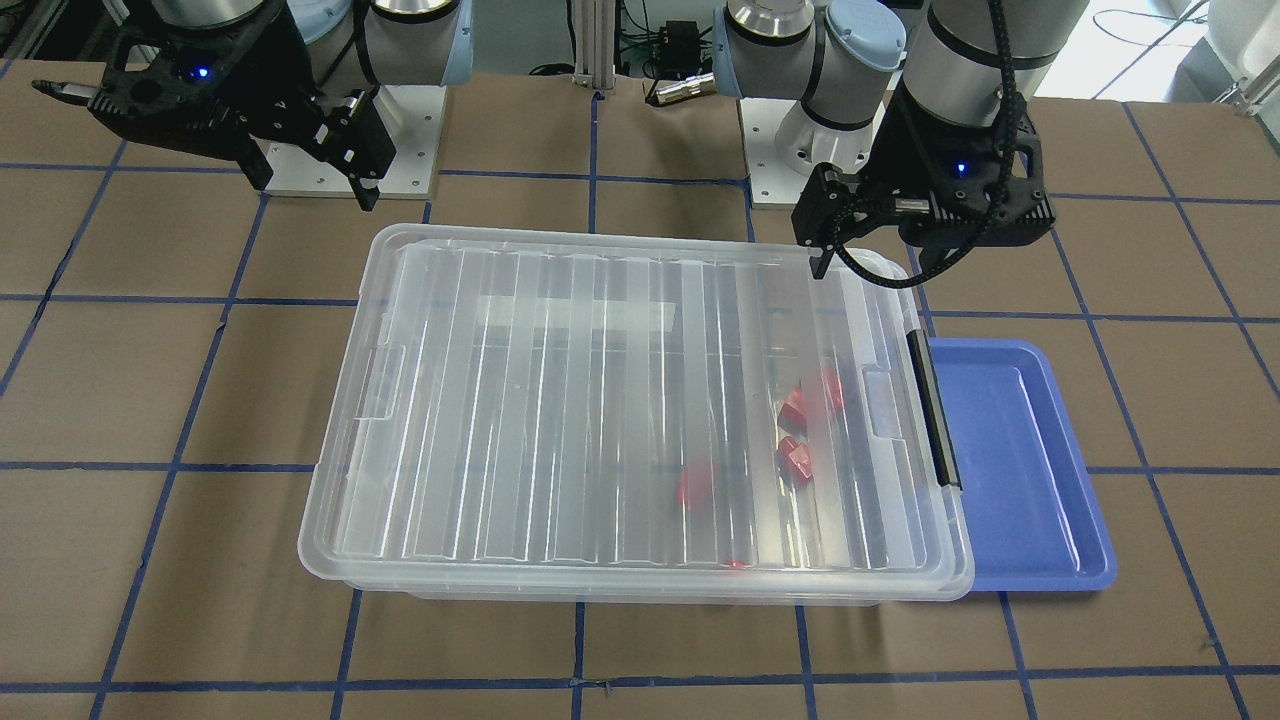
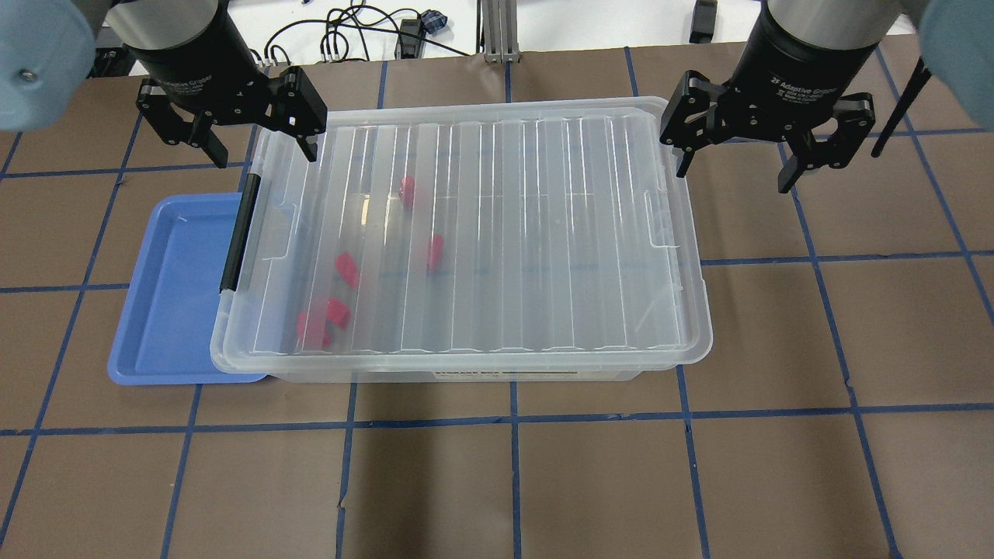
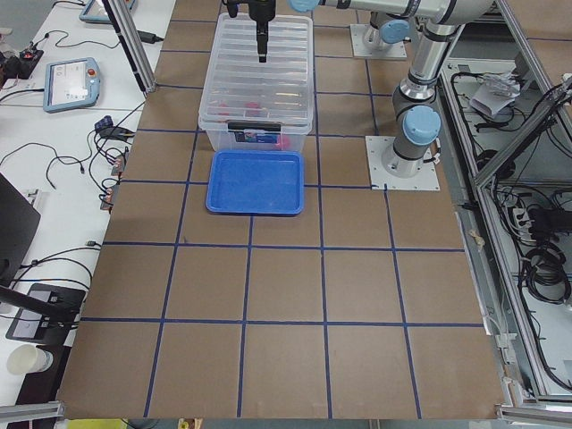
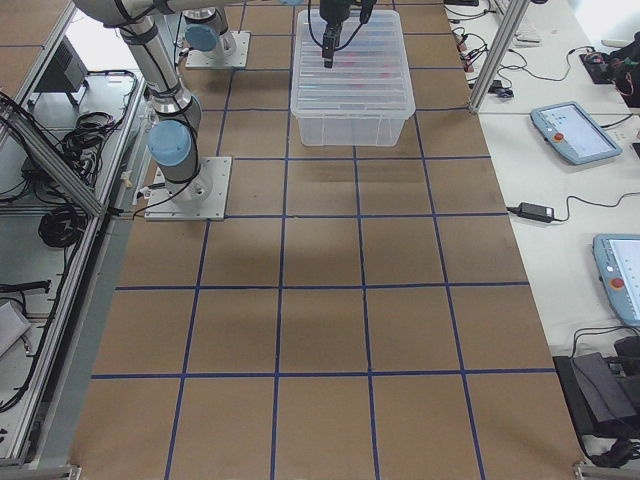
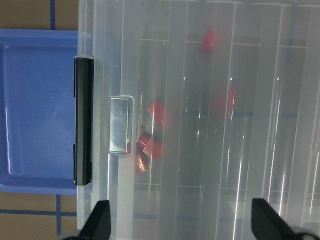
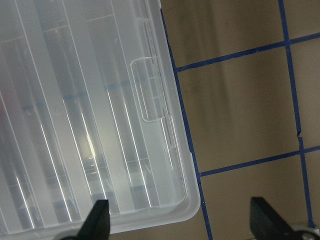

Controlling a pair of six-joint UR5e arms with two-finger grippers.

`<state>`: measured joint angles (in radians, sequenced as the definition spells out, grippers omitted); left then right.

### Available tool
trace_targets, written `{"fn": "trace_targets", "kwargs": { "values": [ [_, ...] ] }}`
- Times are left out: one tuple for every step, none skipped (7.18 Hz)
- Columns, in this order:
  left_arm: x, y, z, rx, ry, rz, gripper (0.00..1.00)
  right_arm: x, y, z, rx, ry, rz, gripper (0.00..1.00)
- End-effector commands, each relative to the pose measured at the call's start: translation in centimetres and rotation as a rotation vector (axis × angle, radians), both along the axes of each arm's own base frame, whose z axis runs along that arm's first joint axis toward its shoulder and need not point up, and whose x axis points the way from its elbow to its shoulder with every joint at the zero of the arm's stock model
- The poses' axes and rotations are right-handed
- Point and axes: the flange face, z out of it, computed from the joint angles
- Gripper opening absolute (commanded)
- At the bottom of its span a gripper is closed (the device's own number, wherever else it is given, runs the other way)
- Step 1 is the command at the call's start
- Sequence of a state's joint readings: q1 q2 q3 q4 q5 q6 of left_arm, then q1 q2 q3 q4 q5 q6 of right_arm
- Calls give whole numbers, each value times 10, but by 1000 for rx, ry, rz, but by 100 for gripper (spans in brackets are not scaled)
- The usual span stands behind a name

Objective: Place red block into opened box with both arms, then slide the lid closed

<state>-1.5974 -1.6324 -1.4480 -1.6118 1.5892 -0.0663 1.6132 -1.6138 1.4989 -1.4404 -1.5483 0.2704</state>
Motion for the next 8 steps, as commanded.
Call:
{"fn": "trace_targets", "kwargs": {
  "values": [
    [-1, -2, 2, -4, 0, 0, 100, -1, 3, -2, 7, 9, 1, 100],
    [-1, -2, -1, 0, 0, 0, 100, -2, 1, -3, 5, 18, 26, 100],
    [-1, -2, 2, -6, 0, -1, 100, -1, 1, -1, -2, 14, 55, 100],
    [-1, -2, 0, 0, 0, 0, 100, -1, 2, 1, -5, 8, 55, 100],
    [-1, -1, -2, 5, 1, 3, 100, -1, 0, -1, -3, 8, 55, 100],
    [-2, -2, -9, 19, 9, 9, 100, -2, 1, -1, 0, 17, 55, 100],
    [-2, 1, -5, 11, 13, 0, 100, -3, 0, -2, 1, 20, 53, 100],
    [-4, 3, -4, 13, 15, 0, 100, -2, 0, -2, -2, 17, 55, 100]
  ]
}}
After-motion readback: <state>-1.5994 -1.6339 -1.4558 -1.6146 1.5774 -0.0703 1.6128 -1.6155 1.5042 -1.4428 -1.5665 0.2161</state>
